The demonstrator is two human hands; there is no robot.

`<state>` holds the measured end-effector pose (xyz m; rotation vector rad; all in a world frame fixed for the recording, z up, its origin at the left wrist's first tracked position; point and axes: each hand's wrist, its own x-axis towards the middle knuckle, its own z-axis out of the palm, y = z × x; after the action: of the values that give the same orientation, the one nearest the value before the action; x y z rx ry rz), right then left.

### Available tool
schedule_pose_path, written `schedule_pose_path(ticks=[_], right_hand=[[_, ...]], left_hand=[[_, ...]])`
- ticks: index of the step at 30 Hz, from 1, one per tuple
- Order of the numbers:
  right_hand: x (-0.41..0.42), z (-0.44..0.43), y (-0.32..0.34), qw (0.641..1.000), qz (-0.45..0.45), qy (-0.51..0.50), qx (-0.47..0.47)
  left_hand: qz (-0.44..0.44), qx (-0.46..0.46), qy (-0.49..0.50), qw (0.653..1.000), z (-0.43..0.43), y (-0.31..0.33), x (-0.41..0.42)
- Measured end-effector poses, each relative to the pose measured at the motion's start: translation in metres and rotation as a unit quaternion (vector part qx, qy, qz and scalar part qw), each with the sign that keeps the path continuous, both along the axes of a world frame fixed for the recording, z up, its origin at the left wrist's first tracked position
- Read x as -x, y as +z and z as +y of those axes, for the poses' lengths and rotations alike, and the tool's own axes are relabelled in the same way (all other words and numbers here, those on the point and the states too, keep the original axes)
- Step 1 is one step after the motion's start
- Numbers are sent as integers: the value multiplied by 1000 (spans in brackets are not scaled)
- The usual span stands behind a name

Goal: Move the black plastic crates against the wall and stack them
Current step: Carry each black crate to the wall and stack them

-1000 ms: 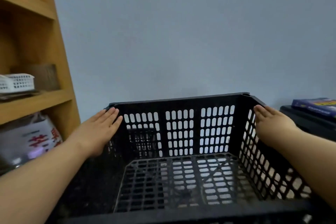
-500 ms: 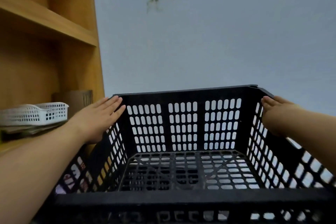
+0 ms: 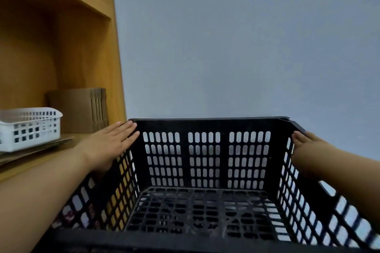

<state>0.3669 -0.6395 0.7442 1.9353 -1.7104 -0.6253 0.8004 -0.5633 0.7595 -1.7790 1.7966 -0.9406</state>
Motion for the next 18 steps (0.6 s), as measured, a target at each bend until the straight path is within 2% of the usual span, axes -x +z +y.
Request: schedule_pose_path(ticks=[6, 12, 18], right_hand=[[-52, -35, -19, 998, 10, -28, -53], [-69, -57, -27, 993, 21, -77, -85], [-73, -68, -23, 992, -10, -95, -81]], left_hand=[[2, -53, -23, 998, -63, -17, -49], [19, -77, -23, 997, -111, -26, -64], [55, -106, 50, 992, -129, -28, -70]])
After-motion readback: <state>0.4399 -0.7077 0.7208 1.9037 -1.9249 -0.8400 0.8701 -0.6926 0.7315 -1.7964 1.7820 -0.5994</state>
